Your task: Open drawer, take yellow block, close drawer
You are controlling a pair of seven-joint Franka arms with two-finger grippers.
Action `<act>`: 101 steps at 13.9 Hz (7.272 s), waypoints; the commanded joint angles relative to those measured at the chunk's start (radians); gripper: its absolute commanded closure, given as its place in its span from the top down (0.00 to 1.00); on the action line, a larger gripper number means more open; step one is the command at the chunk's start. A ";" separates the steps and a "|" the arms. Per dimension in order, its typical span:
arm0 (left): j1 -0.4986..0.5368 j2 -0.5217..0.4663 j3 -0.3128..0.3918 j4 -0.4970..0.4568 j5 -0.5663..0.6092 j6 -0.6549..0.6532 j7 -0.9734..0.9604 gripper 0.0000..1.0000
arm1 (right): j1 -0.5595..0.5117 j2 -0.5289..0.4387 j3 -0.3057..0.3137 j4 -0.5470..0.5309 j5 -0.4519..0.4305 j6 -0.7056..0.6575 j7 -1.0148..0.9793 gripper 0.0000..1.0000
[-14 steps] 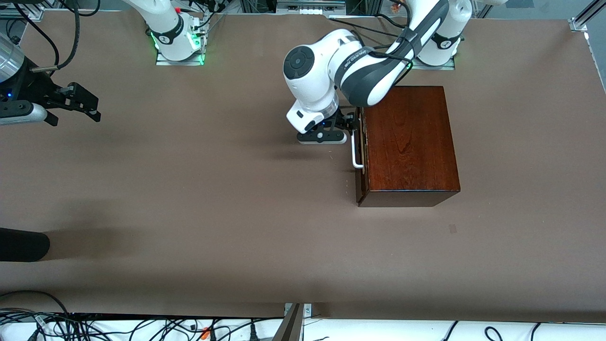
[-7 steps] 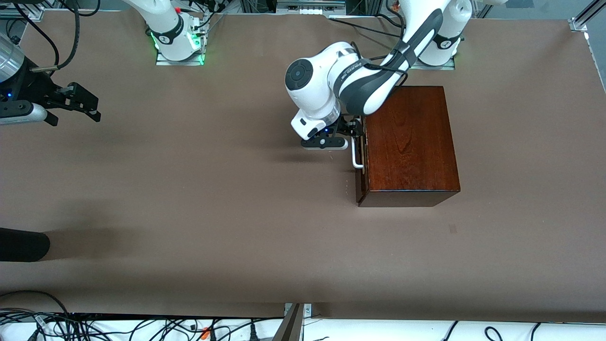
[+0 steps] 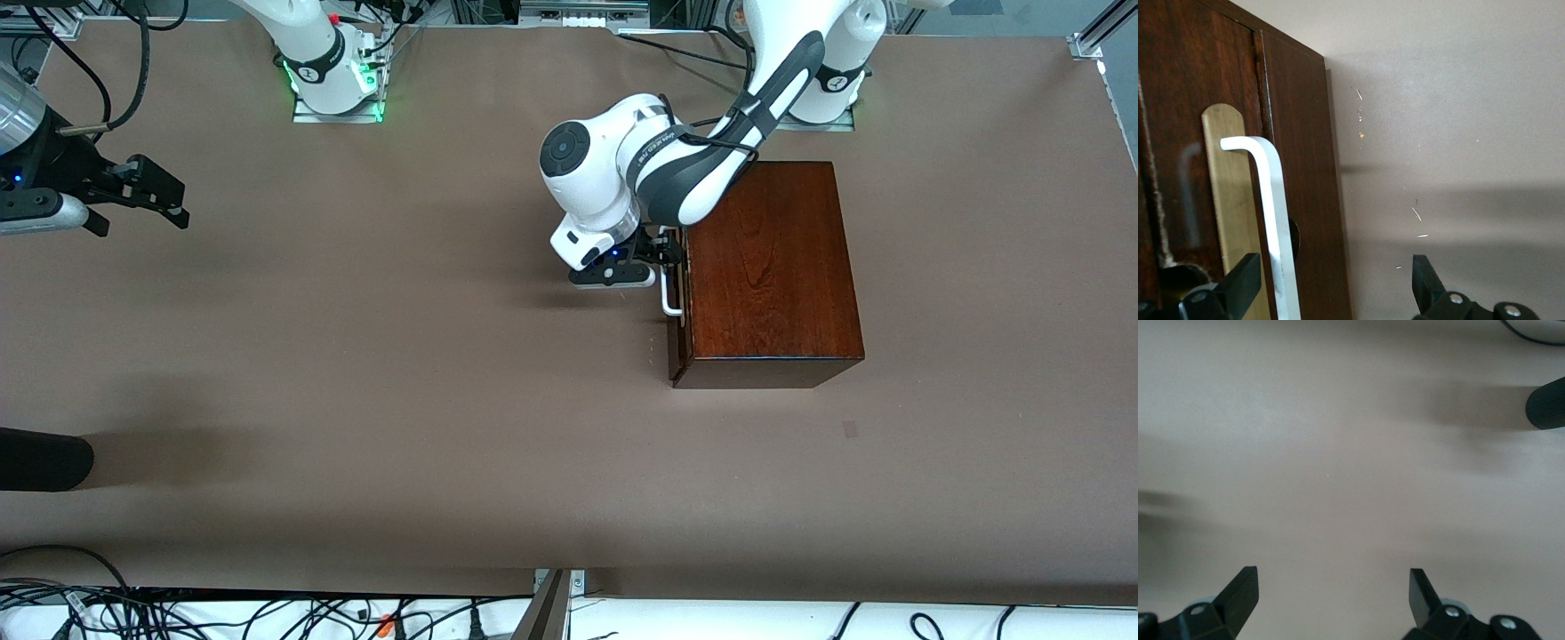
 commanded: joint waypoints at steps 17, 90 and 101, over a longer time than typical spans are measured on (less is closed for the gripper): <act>-0.012 0.041 -0.006 0.015 0.040 0.072 -0.090 1.00 | -0.006 0.003 0.000 0.014 0.012 -0.010 0.002 1.00; 0.491 -0.428 0.110 0.101 -0.517 -0.221 0.594 1.00 | 0.114 0.143 0.038 0.017 0.004 -0.090 -0.051 1.00; 0.403 -0.563 0.411 -0.007 -0.555 -0.239 0.895 1.00 | 0.384 0.291 0.394 0.195 -0.014 0.066 -0.094 1.00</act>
